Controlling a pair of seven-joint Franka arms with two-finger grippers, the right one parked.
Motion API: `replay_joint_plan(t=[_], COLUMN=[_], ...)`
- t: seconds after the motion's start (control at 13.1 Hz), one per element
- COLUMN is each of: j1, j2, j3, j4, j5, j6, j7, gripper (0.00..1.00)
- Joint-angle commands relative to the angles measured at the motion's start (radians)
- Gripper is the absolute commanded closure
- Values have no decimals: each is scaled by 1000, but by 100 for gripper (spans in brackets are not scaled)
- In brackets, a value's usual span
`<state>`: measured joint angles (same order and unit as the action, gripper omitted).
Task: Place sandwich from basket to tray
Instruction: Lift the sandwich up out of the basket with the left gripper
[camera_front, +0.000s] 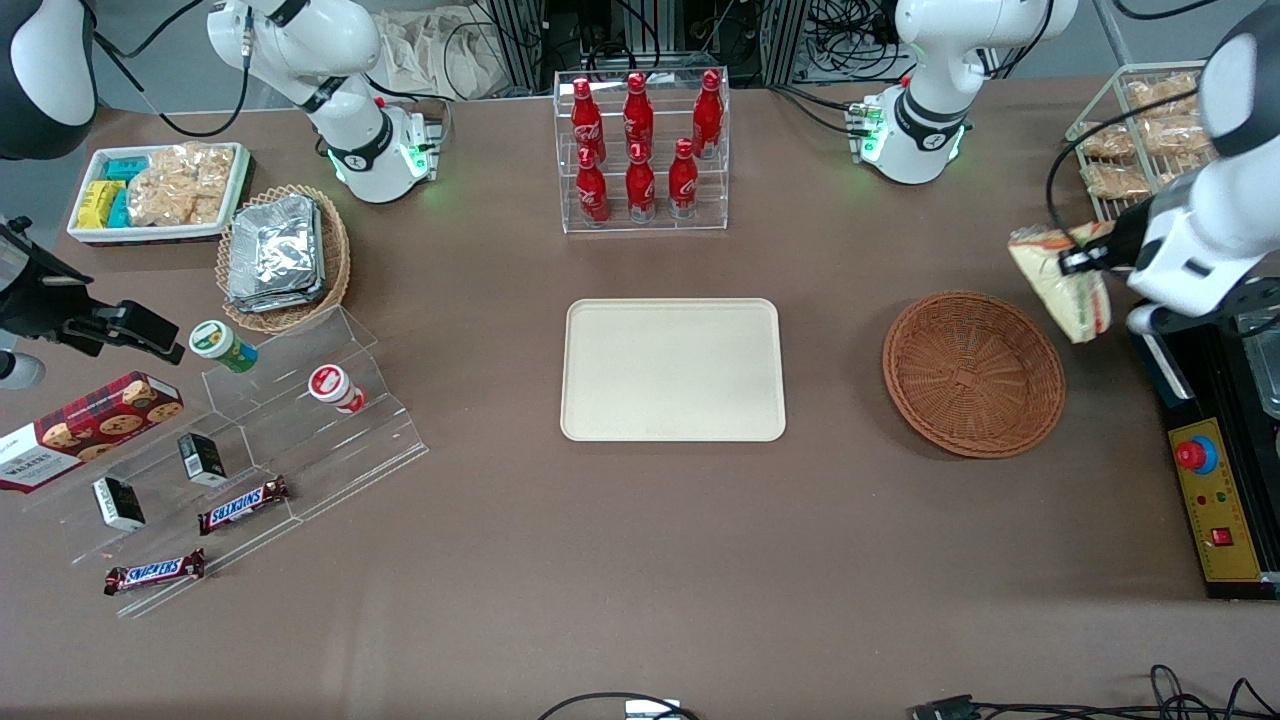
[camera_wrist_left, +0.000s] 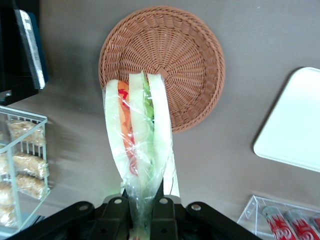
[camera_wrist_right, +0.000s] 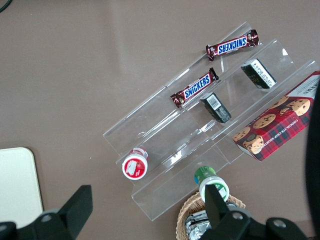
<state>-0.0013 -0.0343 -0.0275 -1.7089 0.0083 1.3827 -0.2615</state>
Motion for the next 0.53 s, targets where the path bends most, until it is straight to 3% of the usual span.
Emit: replay_joint_plan(t=[0.0, 0.15, 0.46], j1=[-34, -40, -48], j2=[42, 63, 269], j3=[-63, -190, -469], j4=[72, 90, 311], j5=[-5, -2, 12], j6=[-48, -44, -37], j7=[-45, -132, -391], gripper=[100, 100, 100])
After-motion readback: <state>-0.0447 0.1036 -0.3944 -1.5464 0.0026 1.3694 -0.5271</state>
